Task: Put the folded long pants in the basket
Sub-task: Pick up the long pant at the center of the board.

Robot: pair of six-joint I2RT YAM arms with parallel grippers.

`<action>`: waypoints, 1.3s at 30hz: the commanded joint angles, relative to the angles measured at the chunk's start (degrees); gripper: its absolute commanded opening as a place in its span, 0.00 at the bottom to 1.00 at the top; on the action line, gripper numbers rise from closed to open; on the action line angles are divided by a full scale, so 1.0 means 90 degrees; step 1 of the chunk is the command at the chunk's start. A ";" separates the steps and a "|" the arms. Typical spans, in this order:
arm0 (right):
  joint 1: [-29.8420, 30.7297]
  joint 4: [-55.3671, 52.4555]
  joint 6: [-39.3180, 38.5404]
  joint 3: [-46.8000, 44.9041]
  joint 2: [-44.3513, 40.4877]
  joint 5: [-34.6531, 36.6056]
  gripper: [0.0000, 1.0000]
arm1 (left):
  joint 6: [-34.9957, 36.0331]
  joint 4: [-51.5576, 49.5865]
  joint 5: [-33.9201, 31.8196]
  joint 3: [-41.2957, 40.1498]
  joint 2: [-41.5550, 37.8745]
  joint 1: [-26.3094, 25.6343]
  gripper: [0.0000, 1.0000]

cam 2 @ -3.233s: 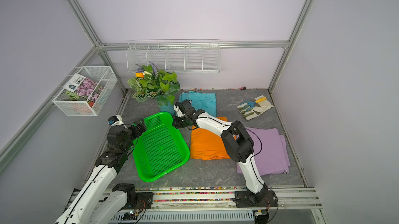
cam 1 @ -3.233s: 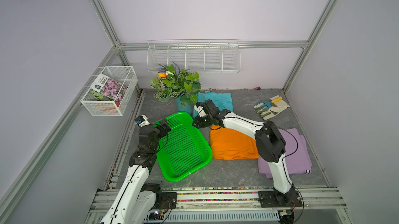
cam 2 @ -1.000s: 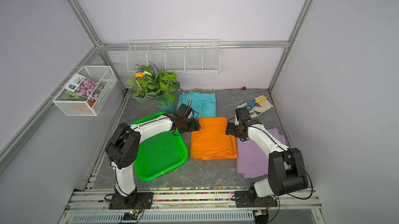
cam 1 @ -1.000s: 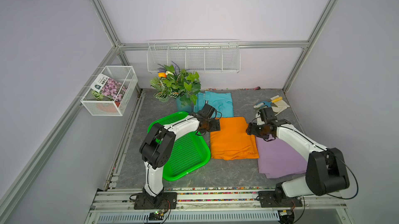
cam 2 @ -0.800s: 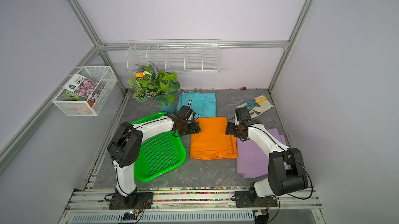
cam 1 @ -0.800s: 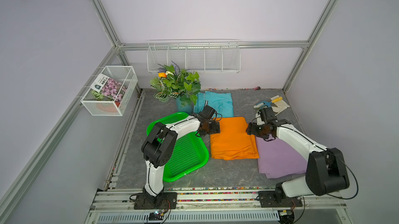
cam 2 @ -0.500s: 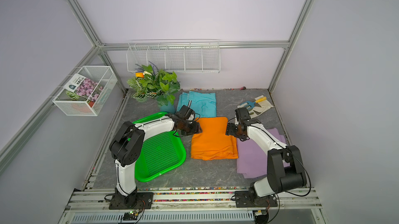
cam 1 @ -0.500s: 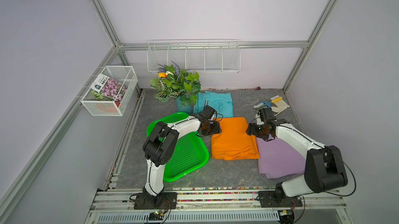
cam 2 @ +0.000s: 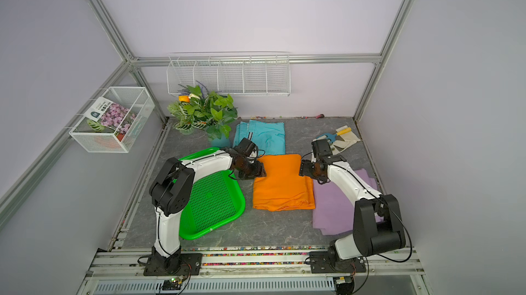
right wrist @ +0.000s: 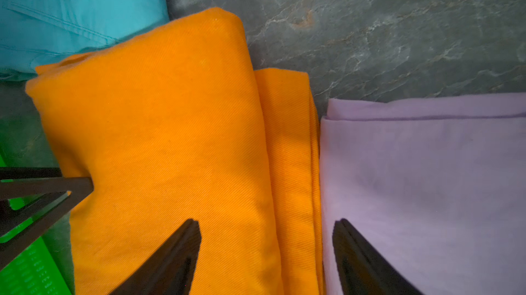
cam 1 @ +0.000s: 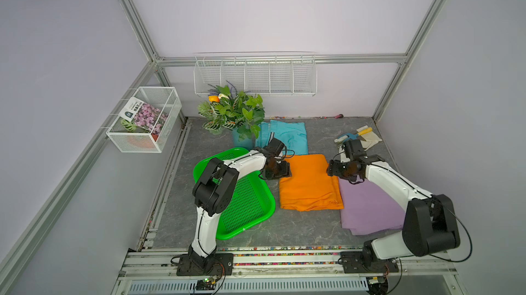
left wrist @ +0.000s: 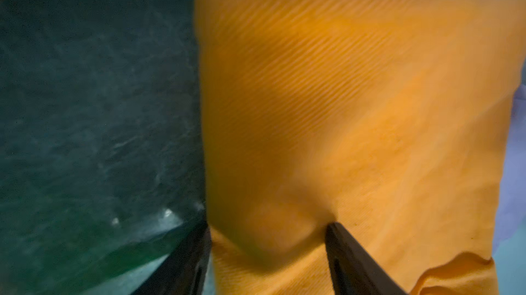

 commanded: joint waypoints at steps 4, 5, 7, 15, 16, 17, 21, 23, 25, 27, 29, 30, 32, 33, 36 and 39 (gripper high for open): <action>-0.0022 -0.0056 -0.0077 0.0142 -0.0069 -0.0007 0.78 | 0.0255 -0.0560 -0.0357 -0.0192 0.0098 -0.0054 0.71; -0.0027 -0.0048 -0.0080 0.0148 -0.0044 -0.0009 0.78 | 0.0220 -0.0499 -0.0287 -0.0210 0.0107 -0.0058 0.71; -0.0021 -0.0070 -0.0062 0.0186 0.0039 -0.0075 0.78 | 0.0163 -0.0314 -0.0013 -0.0233 0.0159 -0.0060 0.71; -0.0027 -0.0108 -0.0079 0.0153 0.0080 -0.0041 0.78 | 0.0001 0.0182 0.1001 0.0027 0.0567 -0.0079 0.34; -0.0024 -0.0126 -0.0091 0.0159 0.0079 -0.0015 0.78 | 0.0004 0.0211 0.1040 0.0020 0.0578 -0.0076 0.23; -0.0027 -0.0142 -0.0104 0.0154 0.0079 0.0000 0.78 | 0.0002 0.0224 0.1057 0.0019 0.0583 -0.0071 0.10; -0.0036 -0.0140 -0.0099 0.0141 0.0127 -0.0051 0.78 | -0.0003 0.0224 0.1035 -0.0056 0.0505 -0.0021 0.00; -0.0032 -0.0080 -0.0082 0.0085 0.0165 -0.0200 0.78 | 0.0006 0.0198 0.0989 -0.0179 0.0387 0.0110 0.00; -0.0036 -0.0021 -0.0091 0.0034 0.0218 -0.0340 0.78 | 0.0104 0.0055 0.0967 -0.0278 0.0271 0.0297 0.00; -0.0036 0.0015 -0.0117 0.0010 0.0324 -0.0476 0.78 | 0.0259 -0.0165 0.0851 -0.0340 0.0143 0.0489 0.00; -0.0035 0.0119 -0.0141 -0.0007 0.0499 -0.0701 0.79 | 0.0384 -0.0261 0.0758 -0.0433 -0.0001 0.0668 0.00; -0.0032 0.0162 -0.0132 -0.0010 0.0593 -0.0761 0.79 | 0.0419 -0.0274 0.0745 -0.0456 -0.0044 0.0722 0.00; -0.0035 0.0239 -0.0102 0.0014 0.0819 -0.0848 0.80 | 0.0510 -0.0371 0.0708 -0.0412 -0.0072 0.0779 0.00; -0.0036 0.0272 -0.0079 0.0027 0.0906 -0.0858 0.82 | 0.0552 -0.0422 0.0697 -0.0368 -0.0057 0.0779 0.00; -0.0036 0.0415 -0.0034 0.0022 0.1158 -0.0887 0.90 | 0.0540 -0.0405 0.0767 -0.0335 0.0006 0.0779 0.00; -0.0031 0.0553 -0.0035 0.0008 0.1397 -0.1077 0.92 | 0.0450 -0.0291 0.0898 -0.0295 0.0088 0.0779 0.00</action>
